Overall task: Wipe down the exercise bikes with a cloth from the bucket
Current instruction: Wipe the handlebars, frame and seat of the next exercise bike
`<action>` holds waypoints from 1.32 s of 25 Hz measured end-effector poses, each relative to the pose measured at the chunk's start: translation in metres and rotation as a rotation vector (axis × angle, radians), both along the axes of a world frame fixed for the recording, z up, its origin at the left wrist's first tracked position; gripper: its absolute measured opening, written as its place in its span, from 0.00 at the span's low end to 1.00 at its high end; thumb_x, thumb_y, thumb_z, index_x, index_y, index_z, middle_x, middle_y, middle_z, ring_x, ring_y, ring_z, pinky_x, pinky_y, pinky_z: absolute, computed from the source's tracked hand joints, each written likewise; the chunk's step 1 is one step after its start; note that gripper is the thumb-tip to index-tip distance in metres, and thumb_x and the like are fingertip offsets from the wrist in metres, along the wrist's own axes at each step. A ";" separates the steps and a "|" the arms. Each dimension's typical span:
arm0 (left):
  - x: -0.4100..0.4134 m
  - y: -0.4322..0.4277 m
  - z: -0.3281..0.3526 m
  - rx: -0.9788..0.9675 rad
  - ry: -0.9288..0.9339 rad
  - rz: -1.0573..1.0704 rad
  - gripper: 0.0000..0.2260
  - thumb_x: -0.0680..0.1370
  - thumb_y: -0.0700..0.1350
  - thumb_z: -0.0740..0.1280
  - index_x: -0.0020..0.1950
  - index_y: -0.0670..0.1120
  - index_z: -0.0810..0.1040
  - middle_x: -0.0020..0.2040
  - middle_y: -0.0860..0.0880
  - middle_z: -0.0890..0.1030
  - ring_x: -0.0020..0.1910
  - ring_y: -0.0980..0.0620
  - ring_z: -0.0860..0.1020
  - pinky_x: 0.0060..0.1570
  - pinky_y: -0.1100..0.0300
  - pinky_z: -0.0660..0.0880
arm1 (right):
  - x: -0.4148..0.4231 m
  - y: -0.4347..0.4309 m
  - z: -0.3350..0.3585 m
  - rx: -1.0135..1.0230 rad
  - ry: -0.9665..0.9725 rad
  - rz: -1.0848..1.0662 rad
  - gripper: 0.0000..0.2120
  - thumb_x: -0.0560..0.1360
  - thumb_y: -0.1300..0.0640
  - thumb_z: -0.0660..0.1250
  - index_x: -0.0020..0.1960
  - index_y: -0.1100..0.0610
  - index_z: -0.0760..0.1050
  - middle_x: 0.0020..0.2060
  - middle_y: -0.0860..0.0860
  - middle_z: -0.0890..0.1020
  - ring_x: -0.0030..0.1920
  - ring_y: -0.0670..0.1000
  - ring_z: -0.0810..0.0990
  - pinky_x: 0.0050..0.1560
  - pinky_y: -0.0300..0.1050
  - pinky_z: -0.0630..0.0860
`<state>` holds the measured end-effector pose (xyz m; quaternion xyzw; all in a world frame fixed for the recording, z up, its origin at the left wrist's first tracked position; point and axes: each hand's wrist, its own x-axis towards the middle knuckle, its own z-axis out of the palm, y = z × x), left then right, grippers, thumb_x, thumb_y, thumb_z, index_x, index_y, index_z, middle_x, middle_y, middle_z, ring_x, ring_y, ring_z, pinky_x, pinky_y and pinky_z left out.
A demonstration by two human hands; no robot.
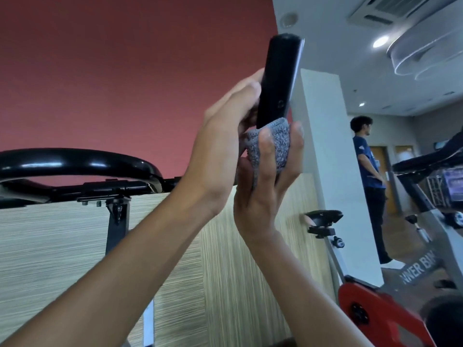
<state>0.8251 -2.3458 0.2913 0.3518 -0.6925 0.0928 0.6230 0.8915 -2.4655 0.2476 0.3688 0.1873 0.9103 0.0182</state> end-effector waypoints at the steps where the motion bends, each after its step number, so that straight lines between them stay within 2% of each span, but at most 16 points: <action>1: 0.003 0.001 -0.001 -0.025 -0.031 0.029 0.16 0.85 0.44 0.52 0.68 0.48 0.74 0.62 0.49 0.82 0.61 0.54 0.80 0.67 0.55 0.73 | 0.008 0.000 -0.001 0.007 -0.019 0.012 0.27 0.85 0.57 0.58 0.80 0.43 0.54 0.78 0.45 0.51 0.72 0.73 0.62 0.69 0.71 0.67; 2: 0.008 0.003 -0.006 -0.063 -0.073 0.109 0.15 0.85 0.44 0.53 0.67 0.49 0.74 0.62 0.50 0.82 0.62 0.55 0.79 0.67 0.55 0.73 | 0.015 0.000 -0.001 0.008 -0.036 0.025 0.27 0.85 0.56 0.57 0.80 0.42 0.53 0.79 0.44 0.50 0.72 0.73 0.62 0.68 0.71 0.67; 4: 0.029 0.010 -0.031 -0.204 -0.171 0.410 0.13 0.84 0.42 0.57 0.66 0.46 0.76 0.60 0.51 0.82 0.61 0.56 0.79 0.65 0.56 0.74 | 0.023 -0.003 0.000 0.003 -0.071 0.041 0.27 0.85 0.56 0.57 0.81 0.43 0.52 0.79 0.43 0.49 0.72 0.71 0.61 0.68 0.72 0.66; 6: 0.064 0.025 -0.070 -0.343 -0.321 0.783 0.11 0.82 0.39 0.61 0.60 0.43 0.79 0.53 0.52 0.82 0.56 0.56 0.80 0.57 0.59 0.76 | 0.032 -0.004 0.000 0.016 -0.086 0.061 0.28 0.85 0.56 0.56 0.81 0.43 0.50 0.79 0.43 0.47 0.76 0.62 0.58 0.72 0.70 0.63; 9: 0.115 0.057 -0.111 -0.383 -0.466 1.192 0.09 0.77 0.37 0.59 0.49 0.42 0.80 0.45 0.52 0.79 0.46 0.52 0.75 0.47 0.53 0.71 | 0.043 -0.006 -0.002 0.046 -0.097 0.116 0.28 0.86 0.56 0.55 0.81 0.43 0.47 0.79 0.41 0.46 0.80 0.51 0.51 0.77 0.61 0.58; 12: 0.142 0.077 -0.095 -0.383 -0.374 1.566 0.11 0.75 0.40 0.61 0.55 0.40 0.76 0.48 0.45 0.75 0.49 0.45 0.70 0.51 0.51 0.63 | 0.058 -0.002 -0.006 0.085 -0.069 0.190 0.31 0.85 0.57 0.55 0.81 0.43 0.42 0.79 0.41 0.44 0.80 0.49 0.47 0.78 0.56 0.54; 15: 0.158 0.081 -0.071 -0.157 -0.431 1.842 0.20 0.78 0.53 0.58 0.62 0.39 0.73 0.55 0.40 0.75 0.59 0.41 0.69 0.65 0.43 0.62 | 0.079 0.001 -0.012 0.156 -0.030 0.309 0.32 0.86 0.56 0.55 0.80 0.44 0.38 0.79 0.48 0.48 0.80 0.48 0.46 0.79 0.54 0.51; 17: 0.170 0.078 -0.066 -0.037 -0.535 1.908 0.21 0.80 0.56 0.55 0.61 0.42 0.75 0.57 0.43 0.78 0.63 0.42 0.70 0.73 0.42 0.56 | 0.090 0.004 -0.015 0.221 0.011 0.402 0.31 0.86 0.56 0.55 0.81 0.45 0.39 0.76 0.60 0.52 0.80 0.46 0.45 0.79 0.51 0.50; 18: 0.174 0.077 -0.066 -0.034 -0.571 1.916 0.20 0.80 0.55 0.55 0.60 0.44 0.77 0.57 0.45 0.79 0.63 0.43 0.71 0.73 0.43 0.56 | 0.095 0.008 -0.017 0.250 0.028 0.457 0.30 0.86 0.56 0.54 0.81 0.49 0.42 0.76 0.63 0.52 0.80 0.45 0.45 0.79 0.50 0.49; 21: 0.177 0.073 -0.068 -0.130 -0.585 1.913 0.16 0.80 0.51 0.56 0.55 0.45 0.79 0.52 0.47 0.82 0.55 0.43 0.77 0.60 0.49 0.64 | 0.110 0.020 -0.019 0.314 0.043 0.632 0.28 0.85 0.55 0.54 0.77 0.65 0.43 0.74 0.61 0.51 0.79 0.41 0.45 0.79 0.47 0.47; 23: 0.179 0.072 -0.067 -0.166 -0.577 1.909 0.14 0.79 0.48 0.57 0.53 0.44 0.79 0.49 0.47 0.82 0.51 0.42 0.78 0.54 0.50 0.65 | 0.116 0.029 -0.019 0.344 0.027 0.700 0.30 0.85 0.56 0.53 0.77 0.68 0.41 0.74 0.59 0.51 0.78 0.40 0.44 0.79 0.46 0.46; 27: 0.184 0.068 -0.068 -0.230 -0.561 1.907 0.12 0.79 0.44 0.56 0.50 0.44 0.78 0.45 0.47 0.81 0.47 0.42 0.77 0.50 0.51 0.64 | 0.119 0.047 -0.018 0.387 0.020 0.856 0.30 0.85 0.57 0.54 0.76 0.62 0.37 0.75 0.53 0.48 0.77 0.36 0.44 0.78 0.39 0.46; 31: 0.183 0.066 -0.068 -0.256 -0.553 1.904 0.13 0.78 0.42 0.55 0.50 0.43 0.78 0.44 0.47 0.80 0.46 0.42 0.76 0.48 0.53 0.62 | 0.120 0.075 -0.016 0.468 0.079 1.141 0.31 0.85 0.58 0.53 0.80 0.57 0.36 0.77 0.44 0.46 0.78 0.38 0.43 0.77 0.34 0.45; 33: 0.183 0.068 -0.068 -0.255 -0.556 1.893 0.13 0.77 0.41 0.54 0.49 0.43 0.78 0.43 0.47 0.79 0.45 0.42 0.75 0.47 0.53 0.61 | 0.120 0.088 -0.016 0.494 0.113 1.268 0.32 0.86 0.58 0.53 0.80 0.53 0.36 0.76 0.38 0.45 0.77 0.34 0.40 0.76 0.31 0.45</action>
